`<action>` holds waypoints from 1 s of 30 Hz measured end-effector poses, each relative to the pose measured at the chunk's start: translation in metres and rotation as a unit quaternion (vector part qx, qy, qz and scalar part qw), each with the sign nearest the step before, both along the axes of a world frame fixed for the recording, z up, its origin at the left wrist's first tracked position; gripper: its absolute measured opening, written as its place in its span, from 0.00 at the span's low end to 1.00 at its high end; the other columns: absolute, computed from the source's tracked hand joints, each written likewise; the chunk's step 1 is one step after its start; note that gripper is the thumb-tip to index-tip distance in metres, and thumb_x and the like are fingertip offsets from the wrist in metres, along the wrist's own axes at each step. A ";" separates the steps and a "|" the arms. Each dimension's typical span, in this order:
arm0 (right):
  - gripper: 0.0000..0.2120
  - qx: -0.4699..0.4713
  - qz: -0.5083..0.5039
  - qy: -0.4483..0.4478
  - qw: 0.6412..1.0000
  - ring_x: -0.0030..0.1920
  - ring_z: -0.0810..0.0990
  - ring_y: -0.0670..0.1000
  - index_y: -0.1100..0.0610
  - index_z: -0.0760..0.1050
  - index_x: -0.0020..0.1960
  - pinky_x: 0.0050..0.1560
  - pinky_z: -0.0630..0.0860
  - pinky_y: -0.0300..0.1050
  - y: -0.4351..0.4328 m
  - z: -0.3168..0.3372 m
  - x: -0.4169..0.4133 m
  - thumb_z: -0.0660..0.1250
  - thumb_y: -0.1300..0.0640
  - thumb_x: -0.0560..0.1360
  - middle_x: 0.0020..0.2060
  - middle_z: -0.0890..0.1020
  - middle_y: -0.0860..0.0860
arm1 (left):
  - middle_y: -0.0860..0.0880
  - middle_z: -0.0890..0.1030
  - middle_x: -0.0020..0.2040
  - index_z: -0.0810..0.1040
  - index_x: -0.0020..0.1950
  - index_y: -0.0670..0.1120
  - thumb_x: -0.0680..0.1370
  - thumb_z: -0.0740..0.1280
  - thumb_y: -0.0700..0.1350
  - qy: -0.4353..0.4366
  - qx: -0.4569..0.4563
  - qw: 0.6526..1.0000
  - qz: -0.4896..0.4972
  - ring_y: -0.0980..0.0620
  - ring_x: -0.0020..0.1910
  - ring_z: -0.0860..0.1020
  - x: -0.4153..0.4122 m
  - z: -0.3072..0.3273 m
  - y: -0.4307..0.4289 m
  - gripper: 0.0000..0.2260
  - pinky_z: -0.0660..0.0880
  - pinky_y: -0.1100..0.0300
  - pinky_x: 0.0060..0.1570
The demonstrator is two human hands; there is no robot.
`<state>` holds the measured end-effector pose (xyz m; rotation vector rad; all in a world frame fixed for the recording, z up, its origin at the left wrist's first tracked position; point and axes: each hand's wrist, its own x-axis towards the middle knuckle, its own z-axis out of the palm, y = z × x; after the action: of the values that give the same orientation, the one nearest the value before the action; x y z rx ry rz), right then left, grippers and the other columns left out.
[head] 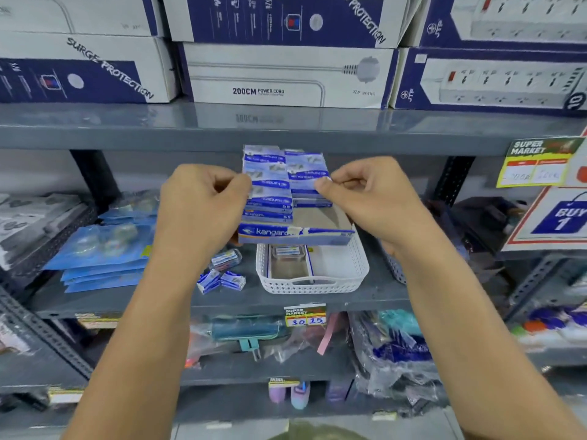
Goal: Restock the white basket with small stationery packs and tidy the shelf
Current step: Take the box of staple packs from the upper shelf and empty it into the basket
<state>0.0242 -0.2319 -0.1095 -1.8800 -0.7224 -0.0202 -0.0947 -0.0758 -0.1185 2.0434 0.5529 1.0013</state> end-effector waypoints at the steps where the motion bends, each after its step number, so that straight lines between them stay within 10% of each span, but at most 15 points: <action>1: 0.10 0.004 0.000 0.015 1.000 0.35 0.77 0.46 0.63 0.82 0.41 0.42 0.76 0.45 -0.002 -0.006 0.000 0.73 0.55 0.71 0.38 0.85 0.60 | 0.36 0.74 0.25 0.77 0.34 0.35 0.73 0.65 0.45 0.011 0.001 1.000 0.001 0.48 0.19 0.73 0.001 -0.006 -0.001 0.14 0.73 0.58 0.21; 9: 0.08 -0.040 -0.058 0.052 0.996 0.35 0.75 0.45 0.61 0.83 0.44 0.41 0.72 0.39 -0.016 -0.063 0.026 0.73 0.56 0.71 0.37 0.82 0.52 | 0.48 0.72 0.19 0.76 0.36 0.34 0.78 0.63 0.42 0.106 -0.061 0.990 -0.062 0.55 0.18 0.73 0.031 -0.070 -0.018 0.15 0.78 0.53 0.32; 15: 0.07 -0.070 -0.111 0.076 0.988 0.35 0.75 0.46 0.59 0.83 0.46 0.43 0.73 0.44 -0.018 -0.102 0.064 0.73 0.56 0.71 0.34 0.81 0.50 | 0.47 0.83 0.41 0.83 0.45 0.42 0.79 0.64 0.45 0.145 -0.066 0.984 -0.081 0.46 0.41 0.80 0.075 -0.103 -0.022 0.10 0.76 0.54 0.44; 23: 0.07 -0.133 -0.150 0.096 0.975 0.44 0.83 0.56 0.62 0.83 0.44 0.52 0.79 0.53 -0.004 -0.133 0.121 0.73 0.58 0.70 0.40 0.85 0.57 | 0.51 0.80 0.39 0.82 0.46 0.46 0.79 0.65 0.44 0.245 -0.123 0.956 -0.108 0.56 0.32 0.77 0.147 -0.138 -0.012 0.07 0.74 0.64 0.30; 30: 0.07 -0.212 -0.144 0.124 0.959 0.37 0.80 0.53 0.63 0.82 0.40 0.39 0.75 0.44 0.014 -0.163 0.158 0.72 0.59 0.69 0.36 0.85 0.57 | 0.46 0.84 0.46 0.83 0.43 0.48 0.74 0.70 0.42 0.279 -0.176 0.940 -0.088 0.46 0.43 0.83 0.187 -0.171 0.001 0.03 0.80 0.50 0.50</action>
<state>0.1824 -0.2176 -0.2721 -2.3327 -0.2869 0.1959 0.0920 -0.0744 -0.2893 1.9901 0.7595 0.1792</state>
